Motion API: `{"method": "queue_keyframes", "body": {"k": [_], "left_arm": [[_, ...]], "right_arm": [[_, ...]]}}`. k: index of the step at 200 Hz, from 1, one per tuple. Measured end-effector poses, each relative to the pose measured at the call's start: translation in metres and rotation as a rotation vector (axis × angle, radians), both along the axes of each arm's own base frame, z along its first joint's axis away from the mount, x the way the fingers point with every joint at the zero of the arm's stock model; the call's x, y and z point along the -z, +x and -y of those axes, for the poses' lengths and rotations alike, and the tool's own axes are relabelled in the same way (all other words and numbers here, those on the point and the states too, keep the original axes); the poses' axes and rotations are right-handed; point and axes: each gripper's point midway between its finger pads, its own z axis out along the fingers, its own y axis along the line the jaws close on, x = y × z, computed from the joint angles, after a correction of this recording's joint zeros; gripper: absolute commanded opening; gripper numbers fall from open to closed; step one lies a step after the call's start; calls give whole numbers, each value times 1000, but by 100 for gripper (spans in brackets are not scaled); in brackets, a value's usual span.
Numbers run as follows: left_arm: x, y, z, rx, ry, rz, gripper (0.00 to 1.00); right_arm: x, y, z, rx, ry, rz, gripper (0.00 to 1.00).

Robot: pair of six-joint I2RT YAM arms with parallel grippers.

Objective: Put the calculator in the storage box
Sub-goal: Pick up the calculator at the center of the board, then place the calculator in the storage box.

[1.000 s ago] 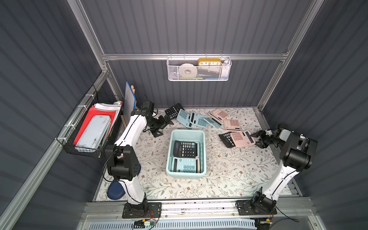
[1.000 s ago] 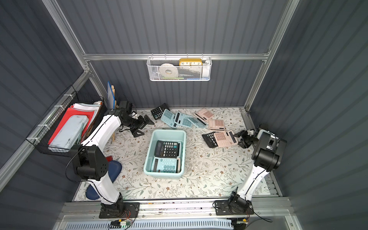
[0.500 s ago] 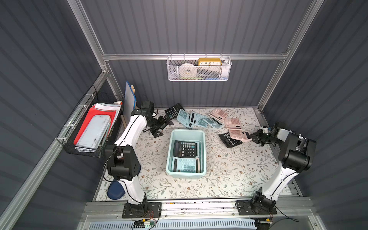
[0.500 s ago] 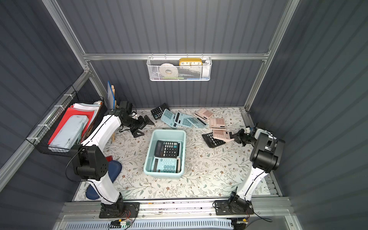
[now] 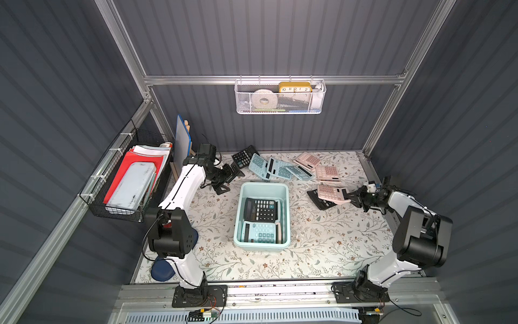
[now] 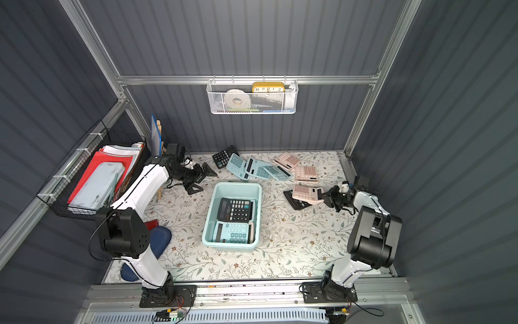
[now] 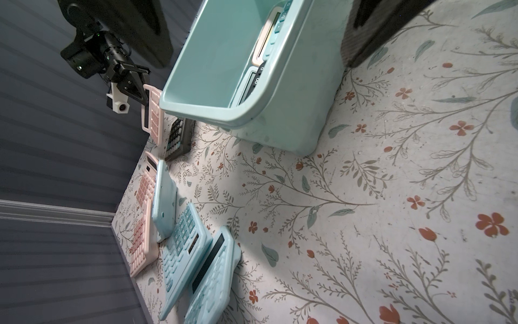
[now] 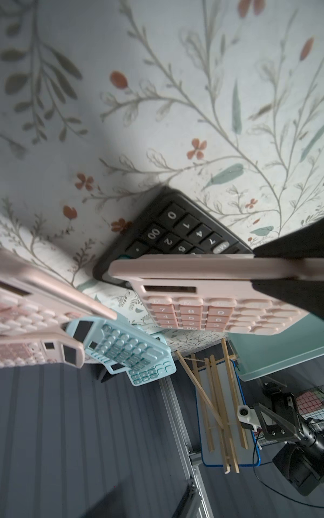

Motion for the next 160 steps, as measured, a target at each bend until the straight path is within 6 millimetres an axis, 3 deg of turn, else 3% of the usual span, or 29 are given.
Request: {"method": "queue_keyframes", "body": {"k": [37, 108, 160], "left_arm": [[-4, -4, 1, 3, -13, 18, 99], [2, -22, 1, -2, -31, 8, 99], [5, -23, 4, 5, -49, 10, 99]], "right_arm": [[-39, -13, -17, 21, -6, 87, 0], [-97, -45, -70, -16, 28, 197, 0], [-122, -59, -120, -113, 38, 215, 0]]}}
